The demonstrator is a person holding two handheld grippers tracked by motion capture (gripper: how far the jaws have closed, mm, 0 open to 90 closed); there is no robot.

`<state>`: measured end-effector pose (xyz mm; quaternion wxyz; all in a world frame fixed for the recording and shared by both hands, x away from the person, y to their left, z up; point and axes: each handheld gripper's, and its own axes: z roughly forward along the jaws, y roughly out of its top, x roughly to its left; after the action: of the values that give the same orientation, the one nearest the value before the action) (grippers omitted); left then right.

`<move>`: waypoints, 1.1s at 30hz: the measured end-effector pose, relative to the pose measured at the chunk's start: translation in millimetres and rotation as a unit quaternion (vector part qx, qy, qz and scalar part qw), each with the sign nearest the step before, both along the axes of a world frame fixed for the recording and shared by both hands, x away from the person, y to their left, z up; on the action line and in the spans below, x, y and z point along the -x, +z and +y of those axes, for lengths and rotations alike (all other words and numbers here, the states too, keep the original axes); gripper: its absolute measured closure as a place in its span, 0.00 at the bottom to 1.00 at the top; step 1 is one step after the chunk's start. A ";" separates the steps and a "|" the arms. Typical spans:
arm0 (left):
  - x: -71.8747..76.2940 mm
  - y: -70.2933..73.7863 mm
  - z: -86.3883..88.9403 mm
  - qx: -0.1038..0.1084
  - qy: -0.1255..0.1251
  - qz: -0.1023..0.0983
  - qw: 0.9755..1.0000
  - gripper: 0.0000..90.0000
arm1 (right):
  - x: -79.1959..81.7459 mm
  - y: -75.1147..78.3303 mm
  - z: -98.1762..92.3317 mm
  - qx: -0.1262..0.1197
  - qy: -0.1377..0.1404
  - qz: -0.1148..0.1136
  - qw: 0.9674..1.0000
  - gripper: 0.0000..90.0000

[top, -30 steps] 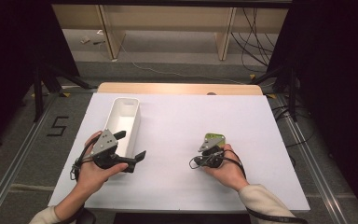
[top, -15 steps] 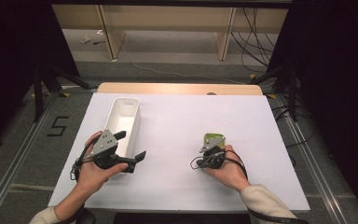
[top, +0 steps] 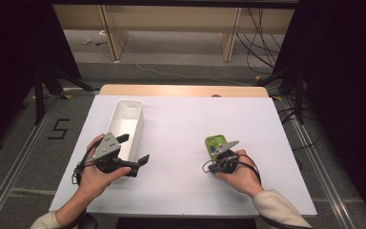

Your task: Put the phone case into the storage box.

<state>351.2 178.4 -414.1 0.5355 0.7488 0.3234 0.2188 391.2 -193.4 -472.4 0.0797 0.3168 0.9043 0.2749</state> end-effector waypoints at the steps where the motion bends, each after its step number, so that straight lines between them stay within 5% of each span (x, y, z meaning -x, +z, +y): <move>1: -0.1 0.0 0.1 0.000 0.000 0.000 1.000 0.00 | -0.2 0.1 -2.3 -0.001 -0.002 0.000 1.000 1.00; 22: 0.4 0.2 -0.1 0.000 -0.002 -0.001 1.000 0.00 | -1.3 2.5 -26.0 0.003 -0.034 0.015 0.999 1.00; 25: 0.3 0.1 0.1 0.000 -0.002 -0.001 1.000 0.00 | -1.4 8.2 -29.1 -0.016 -0.035 0.009 0.999 1.00; 28: 0.1 0.0 -0.2 0.000 -0.002 0.000 1.000 0.00 | -4.0 23.3 -33.8 -0.043 -0.045 -0.009 0.998 0.89; 33: 0.0 0.0 -0.8 -0.002 -0.002 -0.001 1.000 0.00 | -13.1 35.0 -42.7 -0.048 -0.064 -0.040 0.996 0.67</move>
<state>351.2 177.6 -414.2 0.5350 0.7503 0.3207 0.2191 404.4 -236.1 -437.5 0.1184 0.3661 0.8641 0.3244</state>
